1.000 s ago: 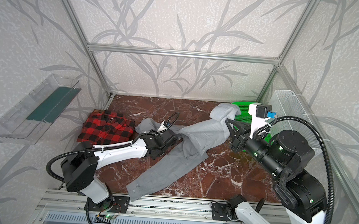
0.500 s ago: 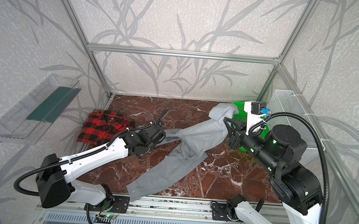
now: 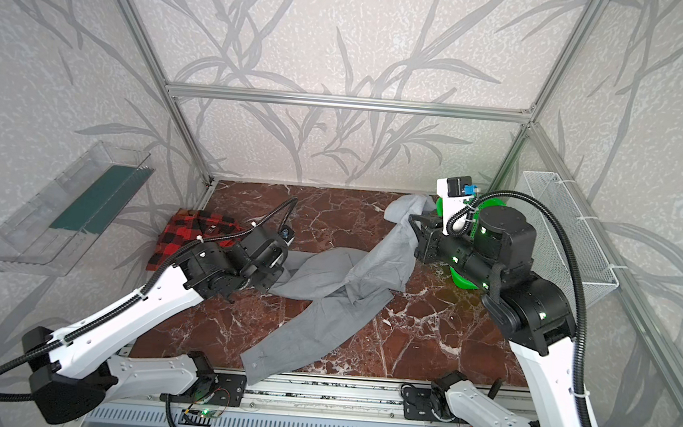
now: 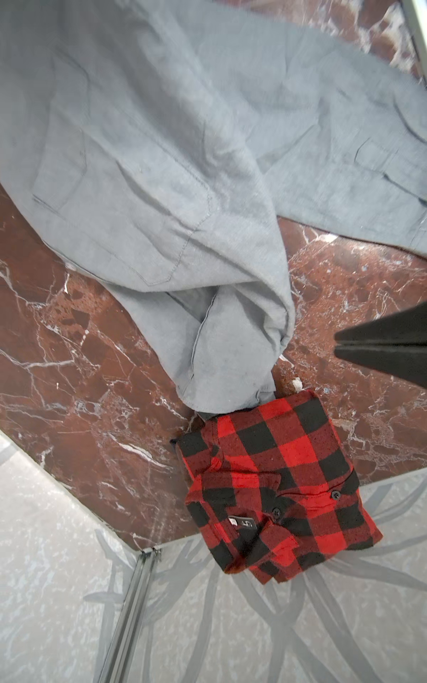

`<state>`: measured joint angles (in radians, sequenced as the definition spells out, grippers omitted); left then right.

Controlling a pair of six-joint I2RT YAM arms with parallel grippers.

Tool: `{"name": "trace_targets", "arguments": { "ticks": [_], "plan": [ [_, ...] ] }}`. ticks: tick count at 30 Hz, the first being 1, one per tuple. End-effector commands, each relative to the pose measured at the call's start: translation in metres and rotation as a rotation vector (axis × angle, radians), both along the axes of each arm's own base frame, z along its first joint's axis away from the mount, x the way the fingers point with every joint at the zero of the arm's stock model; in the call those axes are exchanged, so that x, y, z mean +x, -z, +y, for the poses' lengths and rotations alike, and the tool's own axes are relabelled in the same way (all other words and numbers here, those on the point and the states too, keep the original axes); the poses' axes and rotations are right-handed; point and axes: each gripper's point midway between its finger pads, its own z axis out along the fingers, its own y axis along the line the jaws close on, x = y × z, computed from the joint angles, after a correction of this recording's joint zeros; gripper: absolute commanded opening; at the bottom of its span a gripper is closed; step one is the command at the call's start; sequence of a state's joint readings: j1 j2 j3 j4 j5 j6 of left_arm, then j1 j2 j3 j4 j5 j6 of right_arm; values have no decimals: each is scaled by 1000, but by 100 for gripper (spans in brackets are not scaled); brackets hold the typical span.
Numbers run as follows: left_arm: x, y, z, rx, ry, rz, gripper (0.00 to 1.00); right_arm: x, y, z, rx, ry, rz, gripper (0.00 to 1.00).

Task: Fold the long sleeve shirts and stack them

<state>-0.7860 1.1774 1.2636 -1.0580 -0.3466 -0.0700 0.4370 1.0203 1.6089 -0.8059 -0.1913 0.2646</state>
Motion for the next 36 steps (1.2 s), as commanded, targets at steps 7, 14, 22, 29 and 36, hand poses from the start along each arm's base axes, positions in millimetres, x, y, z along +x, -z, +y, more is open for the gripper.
{"name": "trace_targets", "arguments": {
  "ticks": [7, 14, 22, 29, 36],
  "plan": [
    [-44, 59, -62, -245, 167, 311, 21, 74, 30, -13, 153, 149, 132, 0],
    [-23, 85, -71, -309, -11, 277, 36, 152, 121, -62, 200, 387, 366, 0],
    [-22, 96, -29, -323, -331, 243, 49, 156, 200, -73, 103, 462, 510, 54],
    [-19, 94, 31, -364, -581, 186, 55, 82, 180, 13, 95, 180, 442, 61],
    [-3, 68, 71, -542, -710, 92, 58, 10, 237, 125, 176, -104, 579, 56]
  ]
}}
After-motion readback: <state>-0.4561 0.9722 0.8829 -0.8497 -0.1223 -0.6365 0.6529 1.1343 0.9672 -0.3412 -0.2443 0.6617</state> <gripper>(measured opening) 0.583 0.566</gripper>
